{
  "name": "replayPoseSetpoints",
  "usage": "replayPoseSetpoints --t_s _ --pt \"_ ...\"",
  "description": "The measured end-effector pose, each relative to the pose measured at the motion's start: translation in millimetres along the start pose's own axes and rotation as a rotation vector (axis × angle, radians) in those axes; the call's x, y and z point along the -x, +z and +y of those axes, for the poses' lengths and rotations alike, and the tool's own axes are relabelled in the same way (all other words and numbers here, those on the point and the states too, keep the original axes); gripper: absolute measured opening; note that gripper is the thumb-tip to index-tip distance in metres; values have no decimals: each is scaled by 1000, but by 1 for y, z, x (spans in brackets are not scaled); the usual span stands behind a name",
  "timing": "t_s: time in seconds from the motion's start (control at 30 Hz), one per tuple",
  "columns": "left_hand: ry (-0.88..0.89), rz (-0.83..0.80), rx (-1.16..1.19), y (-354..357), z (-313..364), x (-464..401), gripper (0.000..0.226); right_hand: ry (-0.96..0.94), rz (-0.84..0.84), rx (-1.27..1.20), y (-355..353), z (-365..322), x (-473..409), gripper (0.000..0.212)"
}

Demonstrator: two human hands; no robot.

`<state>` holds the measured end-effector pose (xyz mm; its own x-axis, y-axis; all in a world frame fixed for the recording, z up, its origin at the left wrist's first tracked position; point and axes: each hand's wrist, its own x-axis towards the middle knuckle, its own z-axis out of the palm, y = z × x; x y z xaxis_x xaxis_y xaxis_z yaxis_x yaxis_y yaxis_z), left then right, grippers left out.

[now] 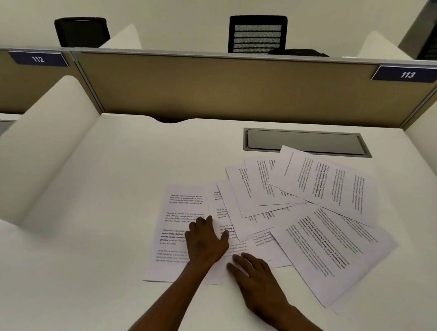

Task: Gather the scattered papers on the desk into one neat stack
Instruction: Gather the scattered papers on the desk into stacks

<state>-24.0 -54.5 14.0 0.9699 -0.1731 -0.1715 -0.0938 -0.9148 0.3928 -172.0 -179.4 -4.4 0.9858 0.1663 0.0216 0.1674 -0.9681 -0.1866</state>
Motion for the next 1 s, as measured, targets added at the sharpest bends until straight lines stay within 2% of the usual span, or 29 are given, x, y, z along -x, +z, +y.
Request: replayPoseSetpoints --t_s 0.17,0.27,0.4,0.5,0.57,0.67,0.8,0.9,1.0 --pt "-3 -8 -44 5 7 -3 83 -25 3 -41 -6 -1 -1 50" --pt "65 18 -42 10 -2 -1 82 -12 56 -218 -11 12 -3 40" --pt "140 24 -44 15 -17 3 78 400 313 -396 -33 66 -20 53" --pt "159 60 16 15 -14 5 72 678 233 -324 -57 127 -38 72" --pt "198 90 28 15 -7 6 69 755 137 -242 -72 162 -49 80" --pt "271 117 43 14 11 4 70 794 1 -222 -85 196 -61 81" --pt "332 131 49 12 36 -7 69 783 -124 -185 -81 209 -60 76" --pt "370 100 36 13 55 -17 69 725 -72 -69 -70 207 -51 72" --pt "424 94 19 11 74 -31 70 642 45 -121 -59 201 -38 64"
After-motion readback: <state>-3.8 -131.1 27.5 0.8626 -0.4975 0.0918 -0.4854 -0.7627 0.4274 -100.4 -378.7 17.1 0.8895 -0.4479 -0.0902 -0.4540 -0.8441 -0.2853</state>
